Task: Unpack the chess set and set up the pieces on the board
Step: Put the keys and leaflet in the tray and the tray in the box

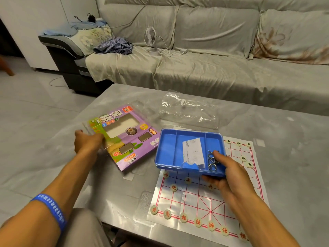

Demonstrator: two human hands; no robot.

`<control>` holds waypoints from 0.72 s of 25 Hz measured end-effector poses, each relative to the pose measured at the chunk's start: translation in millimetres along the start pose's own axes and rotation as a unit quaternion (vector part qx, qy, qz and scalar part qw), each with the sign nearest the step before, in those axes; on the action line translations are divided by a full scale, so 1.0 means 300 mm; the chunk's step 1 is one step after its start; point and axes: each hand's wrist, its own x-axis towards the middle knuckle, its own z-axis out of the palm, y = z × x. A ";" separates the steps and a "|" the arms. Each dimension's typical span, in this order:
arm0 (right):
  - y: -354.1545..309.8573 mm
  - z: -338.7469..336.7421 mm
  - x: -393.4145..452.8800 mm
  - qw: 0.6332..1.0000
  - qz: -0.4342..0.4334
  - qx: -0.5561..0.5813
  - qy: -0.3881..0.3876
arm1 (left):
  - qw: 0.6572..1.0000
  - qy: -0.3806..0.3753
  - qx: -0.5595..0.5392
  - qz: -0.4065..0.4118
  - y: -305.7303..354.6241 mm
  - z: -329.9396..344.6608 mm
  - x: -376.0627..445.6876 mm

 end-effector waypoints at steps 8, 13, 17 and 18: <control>-0.081 0.113 -0.001 0.997 -0.057 0.014 -0.051 | 0.950 -0.108 -0.291 0.040 0.101 -0.074 -0.147; -0.154 0.227 -0.004 0.988 -0.138 -0.034 -0.056 | 0.903 -0.314 -0.289 0.047 0.114 -0.016 -0.358; -0.154 0.238 0.011 0.963 -0.209 -0.168 -0.006 | 0.884 -0.357 -0.302 0.004 0.100 0.020 -0.411; -0.147 0.231 0.015 0.953 -0.221 -0.209 0.003 | 0.877 -0.364 -0.313 -0.007 0.100 0.018 -0.412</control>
